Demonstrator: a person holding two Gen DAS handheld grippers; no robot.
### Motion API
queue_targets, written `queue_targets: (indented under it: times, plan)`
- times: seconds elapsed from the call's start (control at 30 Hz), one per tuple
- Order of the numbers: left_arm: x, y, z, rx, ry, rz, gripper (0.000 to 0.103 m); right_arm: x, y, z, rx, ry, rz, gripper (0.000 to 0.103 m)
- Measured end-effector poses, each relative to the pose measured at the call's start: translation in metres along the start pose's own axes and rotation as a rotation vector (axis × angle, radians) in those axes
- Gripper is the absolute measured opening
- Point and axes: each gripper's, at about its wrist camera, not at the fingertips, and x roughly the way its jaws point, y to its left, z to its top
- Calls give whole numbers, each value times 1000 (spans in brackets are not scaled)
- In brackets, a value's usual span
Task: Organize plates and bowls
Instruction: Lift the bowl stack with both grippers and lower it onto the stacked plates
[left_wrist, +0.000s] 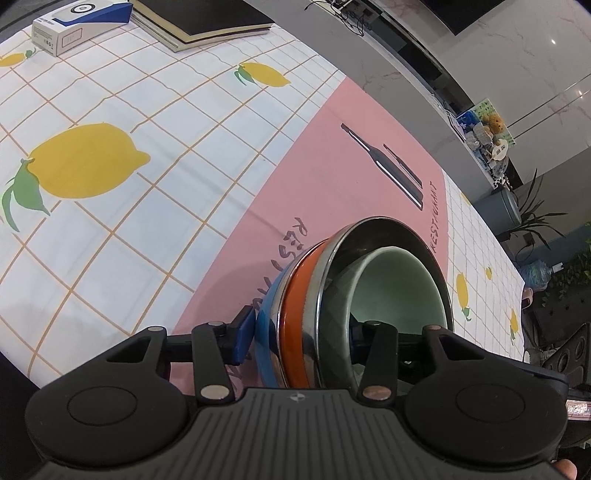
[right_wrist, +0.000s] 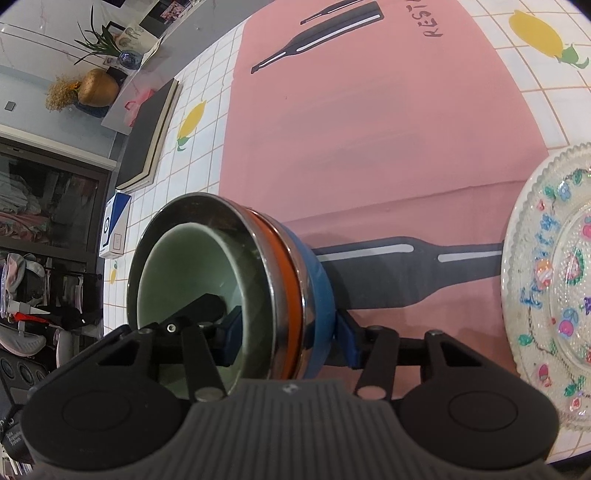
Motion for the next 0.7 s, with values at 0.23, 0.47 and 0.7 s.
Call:
queue_targets:
  times: [0.23, 0.47, 0.7]
  plan:
    - [-3, 1, 0, -1, -3, -2, 50, -3, 4, -1, -21, -9, -10, 48]
    - [-8, -3, 0, 8, -16, -9, 50, -10, 6, -1, -31, -19, 3, 48]
    - [-16, -25, 0, 41, -20, -12, 50, -31, 1, 3, -24, -29, 18, 48]
